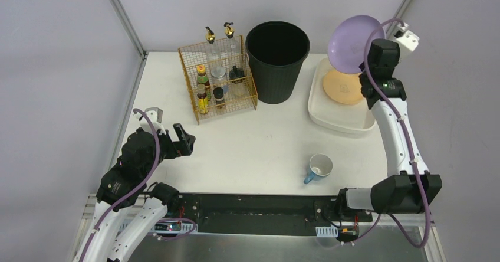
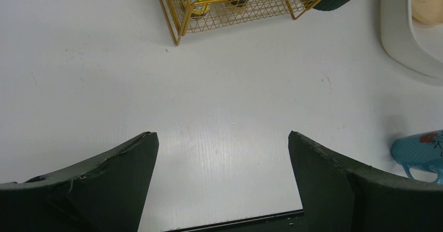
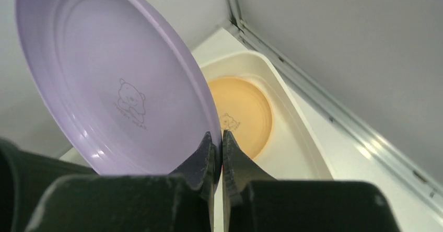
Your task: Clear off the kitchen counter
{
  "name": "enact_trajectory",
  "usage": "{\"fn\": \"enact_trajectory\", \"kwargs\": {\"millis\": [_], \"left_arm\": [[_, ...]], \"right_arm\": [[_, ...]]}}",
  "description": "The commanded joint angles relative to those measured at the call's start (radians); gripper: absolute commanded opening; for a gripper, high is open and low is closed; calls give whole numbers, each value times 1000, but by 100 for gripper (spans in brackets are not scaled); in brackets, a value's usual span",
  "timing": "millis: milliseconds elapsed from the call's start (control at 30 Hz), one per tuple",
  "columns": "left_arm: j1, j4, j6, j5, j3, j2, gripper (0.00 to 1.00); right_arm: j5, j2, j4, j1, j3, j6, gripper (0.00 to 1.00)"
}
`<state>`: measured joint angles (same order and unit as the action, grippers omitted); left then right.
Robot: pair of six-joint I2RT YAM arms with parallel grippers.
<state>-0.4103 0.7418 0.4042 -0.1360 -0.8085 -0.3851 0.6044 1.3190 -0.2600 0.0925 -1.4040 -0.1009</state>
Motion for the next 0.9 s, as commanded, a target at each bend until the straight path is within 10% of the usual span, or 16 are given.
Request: {"fn": "enact_trajectory", "kwargs": {"millis": [0,867], "left_arm": [[13,-12,-5,11,-2,5,100],[13,-12,-10,19,-4,-4,100]], "right_arm": [[-174,16,-112,-141,13,-352,0],[-408,355,13,-300,177,-723,0]]}}
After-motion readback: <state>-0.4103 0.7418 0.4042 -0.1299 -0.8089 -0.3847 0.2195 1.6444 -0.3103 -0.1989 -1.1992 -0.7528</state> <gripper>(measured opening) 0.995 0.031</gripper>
